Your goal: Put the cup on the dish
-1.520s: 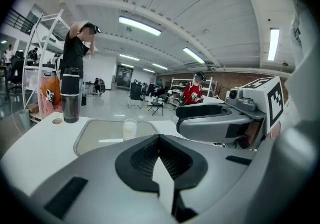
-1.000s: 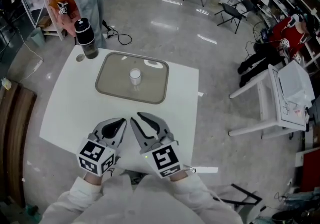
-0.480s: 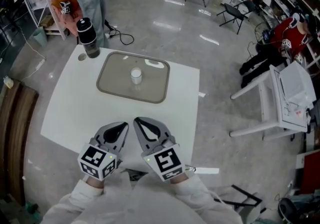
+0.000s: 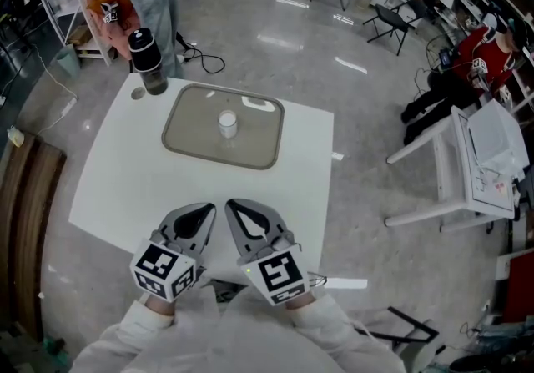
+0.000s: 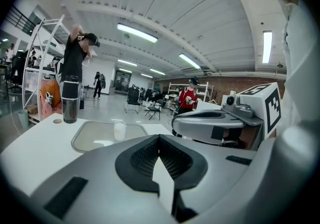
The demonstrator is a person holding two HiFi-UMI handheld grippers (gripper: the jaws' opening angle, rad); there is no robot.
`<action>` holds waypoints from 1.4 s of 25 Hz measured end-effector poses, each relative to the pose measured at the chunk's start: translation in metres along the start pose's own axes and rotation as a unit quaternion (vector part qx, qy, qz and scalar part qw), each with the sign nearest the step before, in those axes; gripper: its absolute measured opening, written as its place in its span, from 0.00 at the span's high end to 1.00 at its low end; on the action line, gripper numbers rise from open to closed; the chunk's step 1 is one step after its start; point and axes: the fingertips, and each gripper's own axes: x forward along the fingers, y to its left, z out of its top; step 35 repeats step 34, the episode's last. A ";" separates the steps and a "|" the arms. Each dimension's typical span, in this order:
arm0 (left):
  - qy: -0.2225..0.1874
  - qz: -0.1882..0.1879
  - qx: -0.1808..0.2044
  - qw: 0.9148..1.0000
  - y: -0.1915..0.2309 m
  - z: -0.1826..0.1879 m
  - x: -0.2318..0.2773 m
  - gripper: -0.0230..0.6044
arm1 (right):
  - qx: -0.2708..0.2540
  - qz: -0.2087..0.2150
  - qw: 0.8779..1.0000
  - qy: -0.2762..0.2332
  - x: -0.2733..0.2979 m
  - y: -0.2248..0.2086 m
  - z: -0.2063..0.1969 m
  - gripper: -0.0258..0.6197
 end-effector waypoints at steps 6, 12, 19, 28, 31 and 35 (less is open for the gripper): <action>0.002 -0.001 0.004 1.000 -0.006 -0.001 -0.003 0.97 | 0.015 0.002 1.000 0.001 -0.005 0.005 -0.001 0.94; 0.007 -0.002 0.008 1.000 -0.001 -0.004 -0.009 0.97 | 0.025 0.011 1.000 0.009 -0.002 0.014 0.000 0.94; 0.016 -0.004 0.035 0.999 0.001 0.001 -0.012 0.97 | -0.018 0.056 0.998 0.036 -0.007 0.010 0.006 0.94; 0.036 -0.012 0.026 0.999 -0.013 -0.019 -0.016 0.97 | -0.045 0.086 0.992 0.078 -0.025 0.006 -0.014 0.94; 0.038 -0.010 0.030 0.999 -0.012 -0.024 -0.012 0.97 | -0.056 0.101 0.990 0.085 -0.026 0.007 -0.020 0.94; 0.034 -0.011 0.030 0.999 -0.016 -0.026 -0.001 0.97 | -0.067 0.104 0.989 0.087 -0.030 0.000 -0.026 0.94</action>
